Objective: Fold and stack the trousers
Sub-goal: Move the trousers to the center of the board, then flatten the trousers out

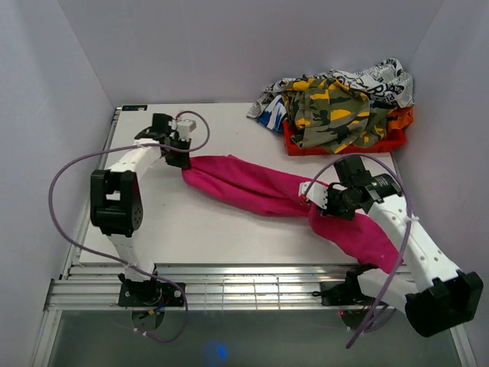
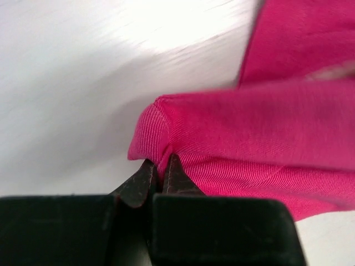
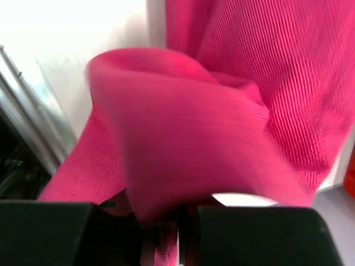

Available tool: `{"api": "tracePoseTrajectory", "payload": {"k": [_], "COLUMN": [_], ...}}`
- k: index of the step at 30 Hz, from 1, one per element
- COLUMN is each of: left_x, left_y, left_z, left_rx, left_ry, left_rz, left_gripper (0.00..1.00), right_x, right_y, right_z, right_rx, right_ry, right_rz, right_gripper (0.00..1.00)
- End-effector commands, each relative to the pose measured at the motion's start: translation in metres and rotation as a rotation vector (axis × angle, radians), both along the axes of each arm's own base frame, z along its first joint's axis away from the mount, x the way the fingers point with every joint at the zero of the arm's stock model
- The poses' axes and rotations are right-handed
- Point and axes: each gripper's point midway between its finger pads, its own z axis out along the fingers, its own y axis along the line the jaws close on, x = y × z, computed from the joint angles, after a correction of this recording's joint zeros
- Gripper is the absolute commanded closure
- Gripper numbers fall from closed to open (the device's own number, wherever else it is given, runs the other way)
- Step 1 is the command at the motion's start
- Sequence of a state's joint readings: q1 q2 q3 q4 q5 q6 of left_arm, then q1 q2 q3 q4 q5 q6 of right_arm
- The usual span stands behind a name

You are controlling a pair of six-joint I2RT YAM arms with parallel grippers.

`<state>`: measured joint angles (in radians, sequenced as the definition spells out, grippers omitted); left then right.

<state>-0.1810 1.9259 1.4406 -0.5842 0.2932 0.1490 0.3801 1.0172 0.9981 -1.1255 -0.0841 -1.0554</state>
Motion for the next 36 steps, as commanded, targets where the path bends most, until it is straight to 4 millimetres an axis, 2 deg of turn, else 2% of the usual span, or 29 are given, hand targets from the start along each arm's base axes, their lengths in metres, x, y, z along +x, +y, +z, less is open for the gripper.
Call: {"api": "tracePoseTrajectory", "payload": {"k": [1, 2, 4, 5, 6, 7, 8, 9, 10, 11, 13, 15, 16, 19, 23, 24, 25, 27, 28, 30, 33, 34, 36], "left_x": [-0.026, -0.04, -0.051, -0.064, -0.068, -0.07, -0.074, -0.082, -0.081, -0.083, -0.085, -0.084, -0.08, -0.075, -0.071, -0.07, -0.069, -0.066, -0.064, -0.061, -0.06, -0.059, -0.06], "left_y": [0.052, 0.066, 0.08, 0.087, 0.096, 0.108, 0.117, 0.128, 0.133, 0.139, 0.153, 0.167, 0.174, 0.189, 0.194, 0.194, 0.193, 0.192, 0.193, 0.196, 0.2, 0.201, 0.205], "left_z": [0.04, 0.038, 0.036, 0.025, 0.029, 0.028, 0.025, 0.015, 0.014, 0.01, -0.002, -0.006, -0.005, -0.002, 0.006, 0.01, 0.012, 0.016, 0.018, 0.022, 0.027, 0.035, 0.038], "left_rx": [0.075, 0.108, 0.13, 0.147, 0.154, 0.16, 0.166, 0.174, 0.18, 0.19, 0.195, 0.202, 0.21, 0.231, 0.257, 0.26, 0.257, 0.264, 0.272, 0.292, 0.317, 0.326, 0.348], "left_ry": [-0.078, -0.093, -0.109, -0.09, -0.109, -0.114, -0.111, -0.094, -0.109, -0.1, -0.071, -0.058, -0.062, -0.076, -0.119, -0.133, -0.143, -0.166, -0.178, -0.197, -0.243, -0.28, -0.338], "left_rz": [-0.018, -0.024, -0.023, -0.025, -0.008, 0.018, 0.035, 0.055, 0.062, 0.071, 0.105, 0.147, 0.157, 0.161, 0.104, 0.091, 0.075, 0.042, 0.038, 0.016, -0.046, -0.064, -0.116], "left_gripper": [1.0, 1.0, 1.0, 1.0, 1.0, 1.0, 1.0, 1.0, 1.0, 1.0, 1.0, 1.0, 1.0, 1.0, 1.0, 1.0, 1.0, 1.0, 1.0, 1.0, 1.0, 1.0, 1.0], "right_x": [0.032, 0.046, 0.06, 0.068, 0.084, 0.092, 0.101, 0.115, 0.122, 0.128, 0.148, 0.16, 0.167, 0.167, 0.162, 0.16, 0.16, 0.155, 0.155, 0.155, 0.157, 0.158, 0.16], "right_y": [-0.015, -0.01, -0.004, 0.001, 0.006, 0.011, 0.013, 0.017, 0.018, 0.019, 0.02, 0.02, 0.019, 0.013, -0.007, -0.011, -0.023, -0.035, -0.045, -0.054, -0.071, -0.079, -0.089], "right_z": [-0.013, -0.018, -0.021, -0.033, -0.025, -0.025, -0.035, -0.031, -0.032, -0.04, -0.039, -0.046, -0.041, -0.043, -0.04, -0.04, -0.04, -0.043, -0.044, -0.044, -0.042, -0.042, -0.046], "right_rx": [-0.063, -0.033, 0.001, 0.009, 0.033, 0.058, 0.055, 0.065, 0.065, 0.058, 0.05, 0.036, 0.029, 0.013, 0.019, 0.018, 0.017, 0.01, 0.008, 0.009, 0.018, 0.017, 0.009], "right_ry": [-0.007, 0.023, 0.064, 0.128, 0.116, 0.129, 0.17, 0.151, 0.149, 0.162, 0.111, 0.117, 0.101, 0.124, 0.123, 0.13, 0.135, 0.164, 0.169, 0.183, 0.183, 0.178, 0.176], "right_rz": [0.025, 0.01, -0.011, -0.026, -0.041, -0.062, -0.074, -0.078, -0.08, -0.077, -0.081, -0.089, -0.097, -0.108, -0.133, -0.136, -0.145, -0.154, -0.163, -0.178, -0.209, -0.226, -0.24], "right_gripper": [0.92, 0.92, 0.92, 0.92, 0.92, 0.9, 0.89, 0.87, 0.83, 0.82, 0.79, 0.76, 0.67, 0.46, 0.38, 0.38, 0.41, 0.51, 0.6, 0.65, 0.6, 0.52, 0.44]}}
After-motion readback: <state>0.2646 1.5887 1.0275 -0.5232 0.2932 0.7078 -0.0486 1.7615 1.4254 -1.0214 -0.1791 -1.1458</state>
